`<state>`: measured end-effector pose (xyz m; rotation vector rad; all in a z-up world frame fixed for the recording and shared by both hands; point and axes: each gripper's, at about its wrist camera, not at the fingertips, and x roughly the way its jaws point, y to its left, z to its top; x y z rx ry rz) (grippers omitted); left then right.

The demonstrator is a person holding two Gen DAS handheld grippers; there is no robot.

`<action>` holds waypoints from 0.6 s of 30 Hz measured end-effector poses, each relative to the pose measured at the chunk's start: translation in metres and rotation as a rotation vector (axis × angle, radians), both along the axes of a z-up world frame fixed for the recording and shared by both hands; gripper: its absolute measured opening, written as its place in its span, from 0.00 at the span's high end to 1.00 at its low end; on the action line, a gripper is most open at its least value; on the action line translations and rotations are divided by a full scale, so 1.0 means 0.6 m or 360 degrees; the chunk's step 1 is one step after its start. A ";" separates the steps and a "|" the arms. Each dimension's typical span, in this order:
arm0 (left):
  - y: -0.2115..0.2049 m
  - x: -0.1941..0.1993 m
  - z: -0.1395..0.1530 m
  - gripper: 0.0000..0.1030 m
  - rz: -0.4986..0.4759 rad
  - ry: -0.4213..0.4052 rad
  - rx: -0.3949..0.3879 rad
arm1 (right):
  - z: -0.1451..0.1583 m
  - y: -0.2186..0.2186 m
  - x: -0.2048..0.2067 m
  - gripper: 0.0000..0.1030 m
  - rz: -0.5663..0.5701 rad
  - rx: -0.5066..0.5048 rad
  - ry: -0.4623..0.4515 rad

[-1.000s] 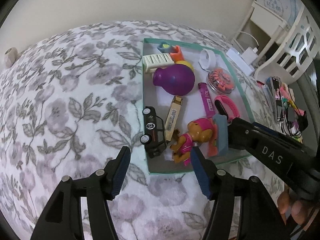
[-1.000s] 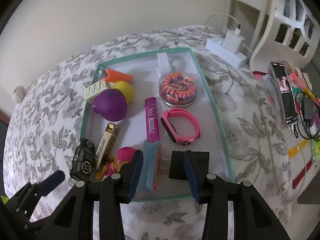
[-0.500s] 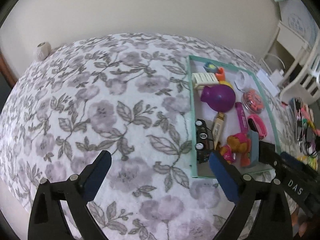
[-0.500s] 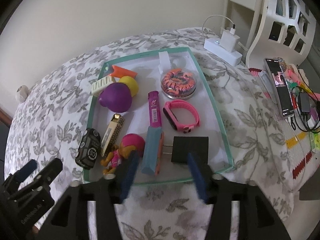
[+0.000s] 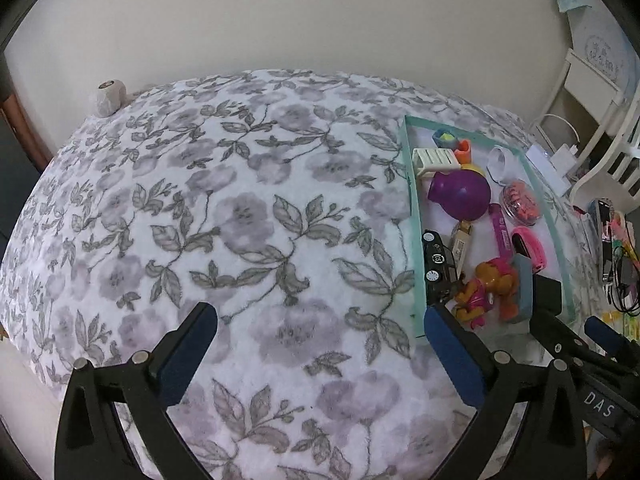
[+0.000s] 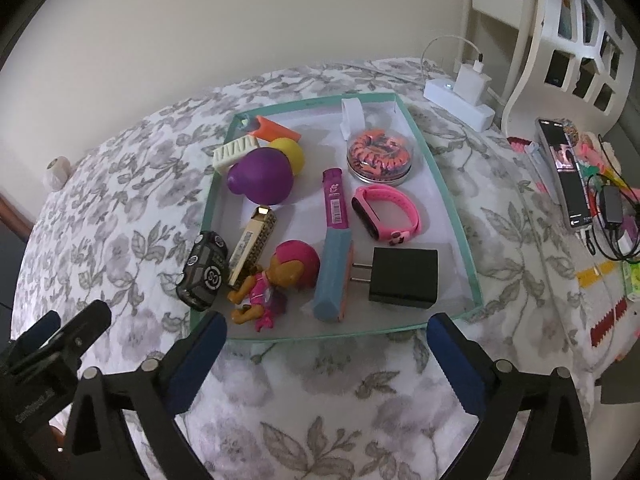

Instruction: Organize rigid objects

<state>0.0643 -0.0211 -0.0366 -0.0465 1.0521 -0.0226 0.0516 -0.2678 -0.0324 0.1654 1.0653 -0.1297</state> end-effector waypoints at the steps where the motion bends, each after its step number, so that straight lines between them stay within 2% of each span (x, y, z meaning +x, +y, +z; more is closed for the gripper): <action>1: 0.002 -0.001 0.001 0.00 0.0001 -0.0001 -0.0012 | 0.001 0.001 -0.002 0.00 -0.0001 -0.0003 -0.0004; 6: 0.007 -0.009 0.010 0.00 0.0054 -0.0034 0.0058 | 0.008 0.003 -0.010 0.00 -0.0010 -0.0016 -0.0022; 14: 0.013 -0.013 0.015 0.00 0.0053 -0.0034 0.0006 | 0.013 0.000 -0.019 0.00 -0.0032 -0.0019 -0.0035; 18: 0.008 -0.015 0.015 0.00 0.0053 -0.0022 0.0050 | 0.014 -0.001 -0.019 0.00 -0.0028 -0.0022 -0.0041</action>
